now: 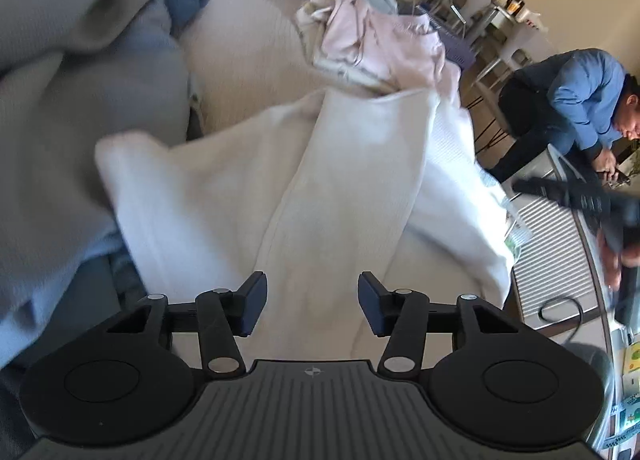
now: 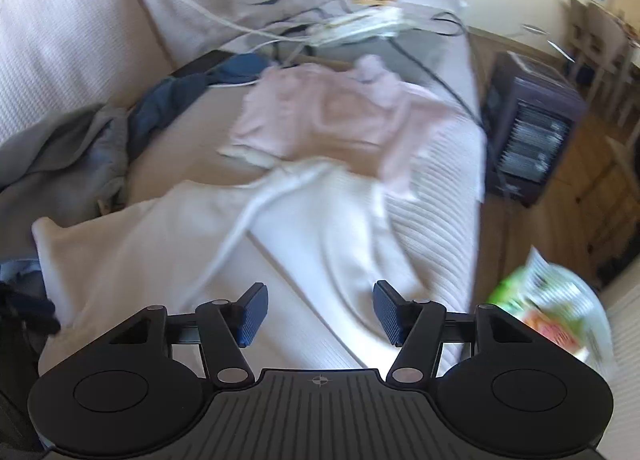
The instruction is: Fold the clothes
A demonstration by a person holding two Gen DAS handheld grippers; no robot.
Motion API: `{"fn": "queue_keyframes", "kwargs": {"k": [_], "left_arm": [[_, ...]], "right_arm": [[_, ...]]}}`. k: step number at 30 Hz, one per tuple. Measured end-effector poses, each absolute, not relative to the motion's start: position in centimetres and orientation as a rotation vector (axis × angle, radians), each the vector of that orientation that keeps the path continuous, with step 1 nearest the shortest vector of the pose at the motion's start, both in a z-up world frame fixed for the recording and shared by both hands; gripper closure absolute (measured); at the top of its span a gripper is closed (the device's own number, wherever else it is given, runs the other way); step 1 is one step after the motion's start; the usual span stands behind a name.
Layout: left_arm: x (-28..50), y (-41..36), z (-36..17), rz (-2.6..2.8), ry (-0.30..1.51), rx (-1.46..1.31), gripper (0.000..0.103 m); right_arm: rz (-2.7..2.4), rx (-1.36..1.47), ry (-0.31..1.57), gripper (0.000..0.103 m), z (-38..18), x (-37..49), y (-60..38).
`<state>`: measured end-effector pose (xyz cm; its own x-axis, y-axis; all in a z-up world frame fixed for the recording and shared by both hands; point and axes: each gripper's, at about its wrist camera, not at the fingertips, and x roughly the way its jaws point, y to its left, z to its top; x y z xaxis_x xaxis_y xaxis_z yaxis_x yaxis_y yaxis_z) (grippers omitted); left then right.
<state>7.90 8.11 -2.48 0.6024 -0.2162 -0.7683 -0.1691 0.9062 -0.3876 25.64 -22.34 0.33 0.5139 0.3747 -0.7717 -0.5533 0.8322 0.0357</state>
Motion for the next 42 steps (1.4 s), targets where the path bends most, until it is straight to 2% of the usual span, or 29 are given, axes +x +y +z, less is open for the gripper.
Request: {"fn": "queue_keyframes", "kwargs": {"k": [2,12,22,34,36,37,38,39,40,41,42], "left_arm": [[8.8,7.7,-2.1,-0.037,0.923,-0.432,0.054],[18.3,4.4,1.1,-0.186,0.839,-0.282,0.036],[29.9,-0.8,-0.5,-0.264,0.860,-0.085,0.036],[34.6,-4.1,-4.0,-0.280,0.897,0.075,0.035],[34.6,-4.5,-4.5,-0.262,0.901,0.081,0.043],[34.4,-4.7,-4.6,-0.247,0.906,0.089,0.056],[34.2,-4.8,-4.6,-0.229,0.910,0.099,0.063],[34.1,-4.9,-4.5,-0.214,0.911,0.103,0.075],[33.9,-4.7,-4.2,-0.209,0.912,0.093,0.081],[33.7,-4.4,-3.8,-0.210,0.912,0.073,0.091],[33.6,-3.9,-3.3,-0.214,0.911,0.048,0.092]], "right_arm": [[0.535,-0.197,0.889,0.039,0.1,25.2,-23.9],[0.428,-0.079,0.967,0.038,-3.4,23.4,-28.7],[0.395,0.145,0.940,0.037,-4.6,28.7,-29.4],[0.371,0.175,1.043,0.038,-8.4,30.7,-28.7],[0.359,0.228,1.043,0.043,-8.9,30.6,-29.0],[0.357,0.238,1.036,0.046,-8.9,30.4,-29.1],[0.355,0.225,1.025,0.050,-8.7,30.2,-29.0],[0.352,0.203,1.015,0.056,-8.4,29.9,-28.8],[0.348,0.181,1.002,0.059,-8.1,29.6,-28.5],[0.344,0.162,0.990,0.067,-7.8,29.3,-28.4],[0.341,0.146,0.979,0.076,-7.4,29.0,-28.3]]}}
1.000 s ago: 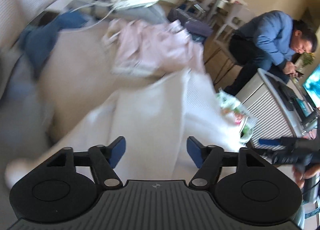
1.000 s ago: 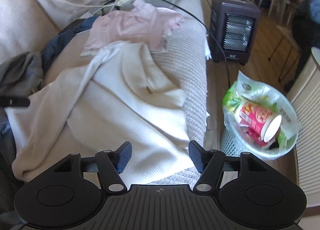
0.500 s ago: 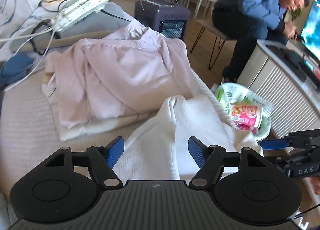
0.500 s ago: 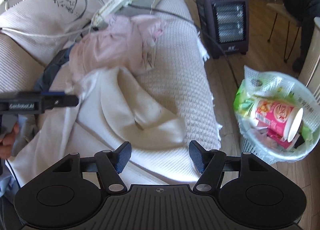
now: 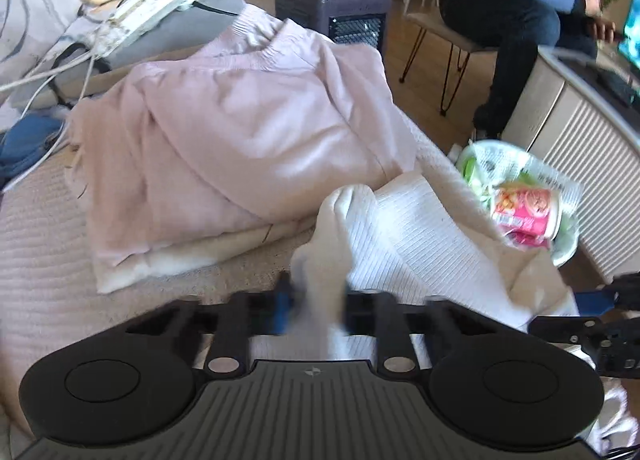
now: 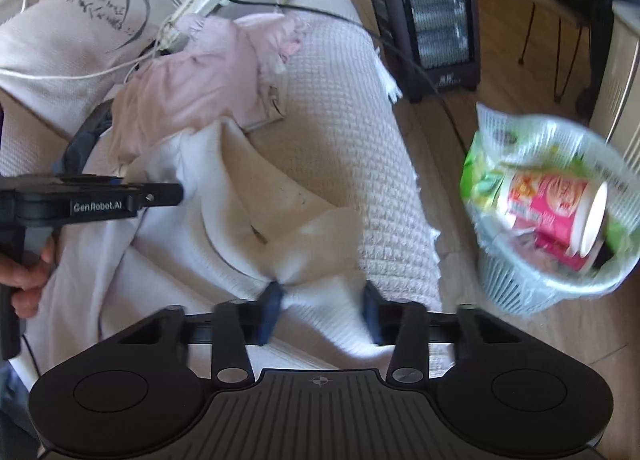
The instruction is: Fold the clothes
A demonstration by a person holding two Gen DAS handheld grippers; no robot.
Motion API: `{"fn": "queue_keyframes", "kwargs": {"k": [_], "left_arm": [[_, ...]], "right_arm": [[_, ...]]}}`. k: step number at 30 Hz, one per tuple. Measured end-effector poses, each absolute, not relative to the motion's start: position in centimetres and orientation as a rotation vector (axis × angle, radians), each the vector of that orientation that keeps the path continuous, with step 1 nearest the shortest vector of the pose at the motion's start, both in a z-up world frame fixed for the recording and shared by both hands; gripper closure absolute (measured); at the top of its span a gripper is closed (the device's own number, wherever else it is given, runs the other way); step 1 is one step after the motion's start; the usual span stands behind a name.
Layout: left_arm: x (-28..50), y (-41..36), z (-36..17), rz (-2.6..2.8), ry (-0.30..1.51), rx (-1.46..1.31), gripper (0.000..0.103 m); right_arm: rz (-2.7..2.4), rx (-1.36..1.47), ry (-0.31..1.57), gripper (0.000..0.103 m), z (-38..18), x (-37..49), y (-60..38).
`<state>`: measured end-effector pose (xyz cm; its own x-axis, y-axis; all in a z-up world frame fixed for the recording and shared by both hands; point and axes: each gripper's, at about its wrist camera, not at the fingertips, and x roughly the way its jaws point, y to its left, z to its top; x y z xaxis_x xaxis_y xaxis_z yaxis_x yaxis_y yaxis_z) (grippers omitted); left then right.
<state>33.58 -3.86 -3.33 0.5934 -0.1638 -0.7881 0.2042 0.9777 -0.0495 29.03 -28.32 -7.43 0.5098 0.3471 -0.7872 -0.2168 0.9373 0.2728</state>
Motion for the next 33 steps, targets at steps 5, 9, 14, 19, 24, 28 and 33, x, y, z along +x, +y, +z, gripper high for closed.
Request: {"fn": "queue_keyframes", "kwargs": {"k": [5,9,14,19,24,28,33], "left_arm": [[32.0,-1.3,-0.6,-0.235,0.885,-0.053,0.093],[29.8,1.2,1.6,-0.254,0.867,-0.157,0.094],[25.2,5.8,3.7,-0.248,0.835,-0.296,0.094],[18.8,10.0,5.0,-0.188,0.763,-0.307,0.094],[15.0,13.2,2.8,-0.136,0.774,-0.356,0.093],[13.3,14.6,0.3,-0.084,0.804,-0.368,0.092],[10.3,16.3,-0.5,-0.048,0.798,-0.427,0.082]], "right_arm": [[0.369,0.099,0.911,0.088,-4.7,26.9,-28.3],[0.450,0.107,0.874,0.088,-1.3,24.4,-27.6],[0.597,0.117,0.850,0.088,3.0,20.4,-25.4],[0.731,0.081,0.863,0.088,5.1,16.1,-22.1],[0.851,-0.026,0.921,0.088,3.6,12.6,-17.5],[0.876,-0.130,1.009,0.088,0.5,11.1,-13.8],[0.914,-0.261,1.059,0.085,-1.7,8.4,-11.0]]}}
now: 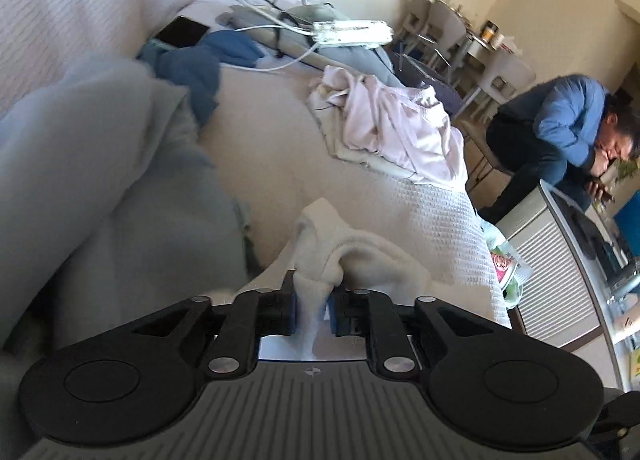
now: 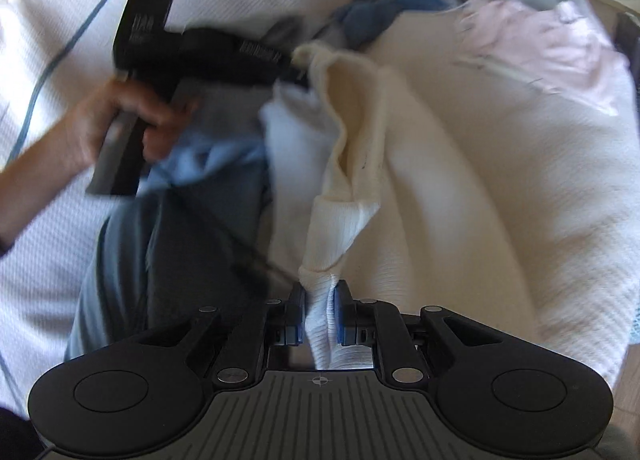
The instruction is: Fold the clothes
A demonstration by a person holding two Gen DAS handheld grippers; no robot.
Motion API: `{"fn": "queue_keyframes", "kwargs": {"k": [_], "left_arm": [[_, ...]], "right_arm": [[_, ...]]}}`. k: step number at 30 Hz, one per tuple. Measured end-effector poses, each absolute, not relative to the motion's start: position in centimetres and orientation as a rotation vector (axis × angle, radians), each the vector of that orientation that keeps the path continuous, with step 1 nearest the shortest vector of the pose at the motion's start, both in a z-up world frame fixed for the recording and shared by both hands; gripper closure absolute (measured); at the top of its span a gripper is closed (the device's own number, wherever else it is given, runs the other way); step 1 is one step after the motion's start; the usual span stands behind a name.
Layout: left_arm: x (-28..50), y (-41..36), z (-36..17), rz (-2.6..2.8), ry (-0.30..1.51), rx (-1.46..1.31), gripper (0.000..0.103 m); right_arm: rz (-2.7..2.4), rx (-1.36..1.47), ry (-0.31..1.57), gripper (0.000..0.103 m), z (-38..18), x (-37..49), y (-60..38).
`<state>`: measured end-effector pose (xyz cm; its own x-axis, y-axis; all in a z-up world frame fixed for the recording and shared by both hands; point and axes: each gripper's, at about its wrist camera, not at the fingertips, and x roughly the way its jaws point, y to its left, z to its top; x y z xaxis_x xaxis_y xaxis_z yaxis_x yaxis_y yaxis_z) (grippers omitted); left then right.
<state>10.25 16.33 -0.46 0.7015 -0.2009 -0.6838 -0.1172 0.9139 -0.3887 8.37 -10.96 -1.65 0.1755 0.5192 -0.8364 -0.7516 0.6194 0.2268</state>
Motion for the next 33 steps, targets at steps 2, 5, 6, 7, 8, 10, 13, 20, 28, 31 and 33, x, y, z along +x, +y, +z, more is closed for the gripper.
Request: {"fn": "queue_keyframes", "kwargs": {"k": [2,5,6,7,8,10,13,20,28,31,33], "left_arm": [[8.9,16.8,-0.7,-0.026,0.799,-0.444,0.079],[6.6,17.0,-0.7,-0.036,0.791,-0.463,0.067],[5.9,17.0,-0.6,-0.041,0.784,-0.476,0.065],[5.2,17.0,-0.4,-0.040,0.779,-0.490,0.063],[4.7,17.1,-0.2,-0.033,0.776,-0.506,0.061],[3.4,17.3,0.3,-0.038,0.760,-0.554,0.054],[1.9,17.7,1.0,-0.048,0.730,-0.638,0.043],[2.7,16.2,2.8,-0.023,0.717,-0.562,0.032],[7.9,11.6,1.3,-0.035,0.788,-0.222,0.021],[8.3,10.6,-0.7,0.007,0.798,-0.097,0.022],[8.1,10.2,-2.1,0.008,0.835,-0.033,0.025]], "right_arm": [[0.904,-0.320,1.059,0.083,-2.1,7.5,-10.2],[0.906,-0.342,1.078,0.061,-2.1,7.1,-10.4],[0.912,-0.326,1.083,0.057,-1.9,7.0,-10.7],[0.921,-0.300,1.088,0.055,-1.6,7.0,-11.2],[0.928,-0.269,1.095,0.050,-1.2,7.2,-11.7],[0.918,-0.207,1.094,0.038,-0.3,7.5,-13.1],[0.878,-0.144,1.047,0.037,1.5,8.2,-15.5],[0.727,-0.072,1.029,0.030,2.7,13.7,-19.8],[0.659,0.098,1.416,0.029,-4.2,21.8,-21.0],[0.658,0.085,1.508,0.029,-5.9,22.8,-20.0],[0.677,0.049,1.507,0.029,-6.2,23.2,-19.3]]}}
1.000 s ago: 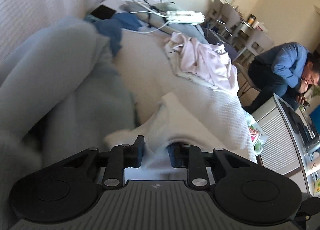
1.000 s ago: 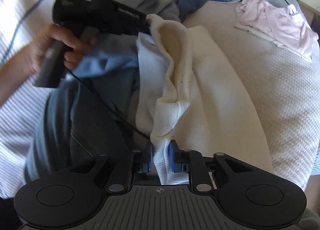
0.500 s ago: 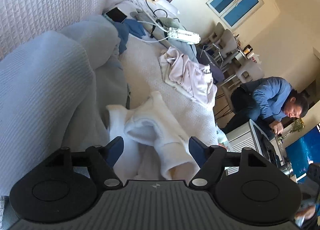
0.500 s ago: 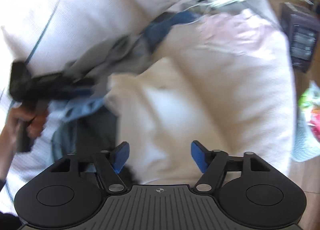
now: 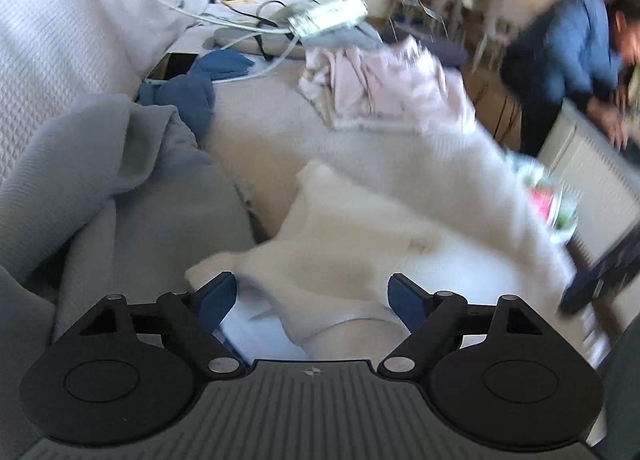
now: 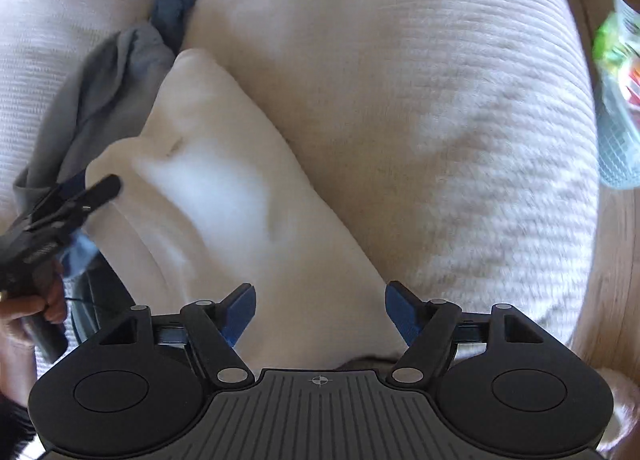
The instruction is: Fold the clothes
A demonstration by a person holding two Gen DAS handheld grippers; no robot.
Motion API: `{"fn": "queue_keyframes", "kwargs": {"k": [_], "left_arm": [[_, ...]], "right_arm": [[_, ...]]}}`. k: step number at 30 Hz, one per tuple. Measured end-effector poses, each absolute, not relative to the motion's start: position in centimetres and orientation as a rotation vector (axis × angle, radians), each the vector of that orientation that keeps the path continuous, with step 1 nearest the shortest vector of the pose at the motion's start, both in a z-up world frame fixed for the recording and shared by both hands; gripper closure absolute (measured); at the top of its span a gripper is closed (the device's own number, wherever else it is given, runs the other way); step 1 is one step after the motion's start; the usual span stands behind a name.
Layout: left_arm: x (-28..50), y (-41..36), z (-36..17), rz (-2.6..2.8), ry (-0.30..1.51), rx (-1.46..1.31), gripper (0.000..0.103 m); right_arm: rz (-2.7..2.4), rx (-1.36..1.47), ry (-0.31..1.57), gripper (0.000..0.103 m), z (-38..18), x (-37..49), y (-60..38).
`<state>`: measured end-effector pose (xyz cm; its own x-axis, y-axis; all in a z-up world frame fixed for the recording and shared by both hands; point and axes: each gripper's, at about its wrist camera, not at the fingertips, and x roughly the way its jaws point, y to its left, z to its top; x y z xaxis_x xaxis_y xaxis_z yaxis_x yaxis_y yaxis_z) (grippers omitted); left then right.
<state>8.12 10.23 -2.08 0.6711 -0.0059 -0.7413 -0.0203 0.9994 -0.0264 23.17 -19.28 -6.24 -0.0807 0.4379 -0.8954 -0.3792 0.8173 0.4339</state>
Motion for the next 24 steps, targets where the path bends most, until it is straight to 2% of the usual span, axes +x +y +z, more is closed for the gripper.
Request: {"fn": "queue_keyframes", "kwargs": {"k": [5,8,10,12,15,19,24], "left_arm": [[7.7,9.8,-5.7,0.030,0.922,0.122,0.031],[7.4,9.2,-5.4,0.039,0.909,0.161,0.031],[7.4,9.4,-5.0,0.031,0.911,0.105,0.031],[7.3,9.6,-4.5,0.021,0.908,0.047,0.031],[7.2,9.7,-3.2,0.005,0.876,-0.032,0.031],[7.0,10.1,-1.4,-0.036,0.834,-0.163,0.030],[7.0,9.4,1.0,-0.082,0.752,-0.224,0.028]], "right_arm": [[0.666,-0.109,1.621,0.029,-9.0,24.2,-17.1],[0.665,-0.145,1.658,0.031,-10.1,24.3,-16.2],[0.680,-0.188,1.624,0.047,-9.5,23.7,-15.6],[0.702,-0.254,1.562,0.068,-8.4,22.7,-15.2],[0.717,-0.423,1.403,0.087,-5.9,20.4,-14.2],[0.690,-0.590,1.188,0.092,-2.1,18.8,-13.9],[0.508,-0.705,0.977,0.094,2.0,21.6,-13.6]]}}
